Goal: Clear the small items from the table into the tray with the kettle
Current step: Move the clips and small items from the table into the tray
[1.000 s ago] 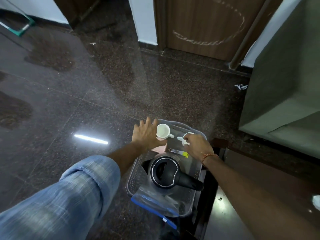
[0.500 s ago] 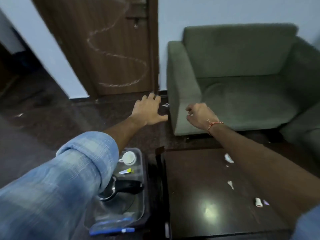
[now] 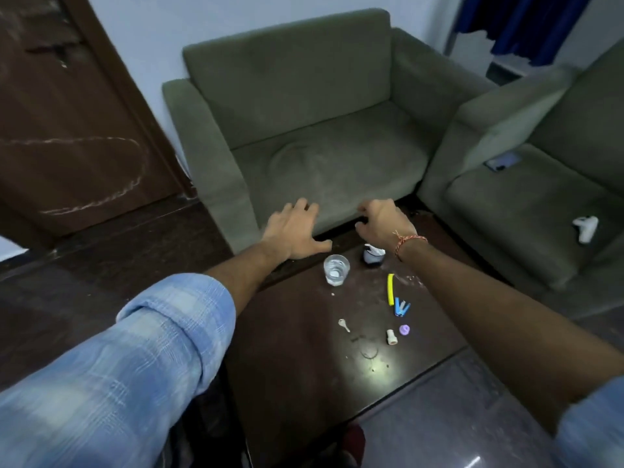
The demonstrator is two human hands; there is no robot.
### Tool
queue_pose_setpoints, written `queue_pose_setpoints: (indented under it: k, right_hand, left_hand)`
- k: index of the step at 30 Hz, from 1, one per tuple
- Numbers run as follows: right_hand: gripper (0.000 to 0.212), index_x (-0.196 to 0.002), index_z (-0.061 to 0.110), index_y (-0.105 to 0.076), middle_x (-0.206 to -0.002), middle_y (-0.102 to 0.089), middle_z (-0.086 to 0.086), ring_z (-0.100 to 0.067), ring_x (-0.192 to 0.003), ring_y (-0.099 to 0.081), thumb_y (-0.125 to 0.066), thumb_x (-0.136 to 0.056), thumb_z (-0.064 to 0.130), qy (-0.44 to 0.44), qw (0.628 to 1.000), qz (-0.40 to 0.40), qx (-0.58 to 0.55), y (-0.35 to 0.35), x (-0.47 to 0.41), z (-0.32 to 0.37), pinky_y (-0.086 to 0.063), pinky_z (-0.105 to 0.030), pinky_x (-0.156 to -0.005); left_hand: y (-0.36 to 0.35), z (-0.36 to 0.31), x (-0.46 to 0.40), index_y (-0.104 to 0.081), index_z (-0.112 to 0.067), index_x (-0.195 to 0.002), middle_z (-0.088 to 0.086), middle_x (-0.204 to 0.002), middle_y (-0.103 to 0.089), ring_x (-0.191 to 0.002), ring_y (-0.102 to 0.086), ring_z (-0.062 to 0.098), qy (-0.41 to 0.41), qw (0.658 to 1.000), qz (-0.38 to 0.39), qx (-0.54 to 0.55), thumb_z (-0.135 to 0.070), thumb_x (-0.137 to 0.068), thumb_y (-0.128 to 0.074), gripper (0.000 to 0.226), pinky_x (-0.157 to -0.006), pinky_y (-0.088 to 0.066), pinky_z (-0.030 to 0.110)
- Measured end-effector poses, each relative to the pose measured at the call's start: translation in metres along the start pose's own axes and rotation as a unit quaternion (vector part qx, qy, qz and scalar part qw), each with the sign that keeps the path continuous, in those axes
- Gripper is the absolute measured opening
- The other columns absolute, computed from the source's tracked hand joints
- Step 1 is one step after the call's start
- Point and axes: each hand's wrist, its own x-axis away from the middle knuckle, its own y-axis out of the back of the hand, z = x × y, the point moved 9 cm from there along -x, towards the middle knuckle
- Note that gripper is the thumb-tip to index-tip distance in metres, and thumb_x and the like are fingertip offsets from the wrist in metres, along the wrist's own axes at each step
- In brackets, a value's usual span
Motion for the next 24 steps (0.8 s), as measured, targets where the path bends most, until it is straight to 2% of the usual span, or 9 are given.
queue_pose_setpoints:
  k: [5, 10, 14, 17, 20, 24]
  right_hand:
    - [0.038, -0.118, 0.007, -0.060, -0.121, -0.062, -0.020, -0.039, -0.110, -0.060, -0.057, -0.081, 0.018, -0.054, 0.998, 0.008, -0.028, -0.007, -0.005, -0.072, -0.051, -0.043, -0.094]
    - [0.022, -0.096, 0.006, -0.064, -0.104, -0.065, -0.022, -0.041, -0.094, -0.064, -0.056, -0.078, 0.015, -0.105, 0.993, 0.038, -0.048, -0.029, -0.005, -0.125, -0.055, -0.038, -0.079]
    - [0.023, -0.097, 0.008, -0.066, -0.103, -0.065, -0.021, -0.042, -0.096, -0.065, -0.057, -0.081, 0.022, -0.140, 0.987, 0.059, -0.060, -0.055, -0.006, -0.164, -0.055, -0.046, -0.085]
    - [0.028, -0.107, 0.007, -0.067, -0.109, -0.066, -0.020, -0.040, -0.101, -0.064, -0.059, -0.088, 0.027, -0.165, 0.982, 0.074, -0.049, -0.085, -0.011, -0.197, -0.054, -0.043, -0.089]
    - [0.033, -0.116, 0.000, -0.062, -0.119, -0.061, -0.024, -0.041, -0.110, -0.058, -0.056, -0.093, 0.023, -0.197, 0.975, 0.089, -0.053, -0.122, -0.014, -0.235, -0.048, -0.041, -0.090]
    - [0.042, -0.126, 0.004, -0.056, -0.126, -0.058, -0.020, -0.038, -0.115, -0.057, -0.061, -0.090, 0.027, -0.233, 0.960, 0.138, -0.074, -0.189, -0.016, -0.285, -0.049, -0.042, -0.096]
  left_hand:
    - [-0.043, -0.052, -0.026, -0.047, -0.024, -0.125, 0.002, -0.123, -0.048, -0.113, -0.050, 0.028, -0.024, 0.998, 0.045, 0.029, -0.065, -0.070, -0.061, 0.071, -0.082, -0.045, 0.042]
    - [-0.095, -0.088, -0.041, -0.044, -0.019, -0.131, 0.006, -0.127, -0.047, -0.116, -0.051, 0.031, -0.046, 0.994, 0.090, 0.041, -0.052, -0.077, -0.065, 0.066, -0.087, -0.047, 0.047]
    - [-0.139, -0.111, -0.053, -0.043, -0.021, -0.132, 0.008, -0.125, -0.049, -0.114, -0.052, 0.032, -0.070, 0.988, 0.129, 0.045, -0.054, -0.080, -0.060, 0.064, -0.087, -0.048, 0.048]
    - [-0.176, -0.127, -0.062, -0.043, -0.022, -0.134, 0.010, -0.125, -0.050, -0.114, -0.054, 0.035, -0.097, 0.982, 0.156, 0.039, -0.051, -0.086, -0.055, 0.058, -0.088, -0.049, 0.049]
    - [-0.218, -0.141, -0.079, -0.042, -0.026, -0.137, 0.012, -0.125, -0.050, -0.113, -0.054, 0.039, -0.113, 0.976, 0.178, 0.057, -0.048, -0.091, -0.047, 0.051, -0.086, -0.050, 0.051]
    - [-0.290, -0.154, -0.104, -0.038, -0.034, -0.139, 0.013, -0.127, -0.048, -0.118, -0.050, 0.040, -0.130, 0.965, 0.221, 0.055, -0.046, -0.094, -0.040, 0.047, -0.089, -0.047, 0.053]
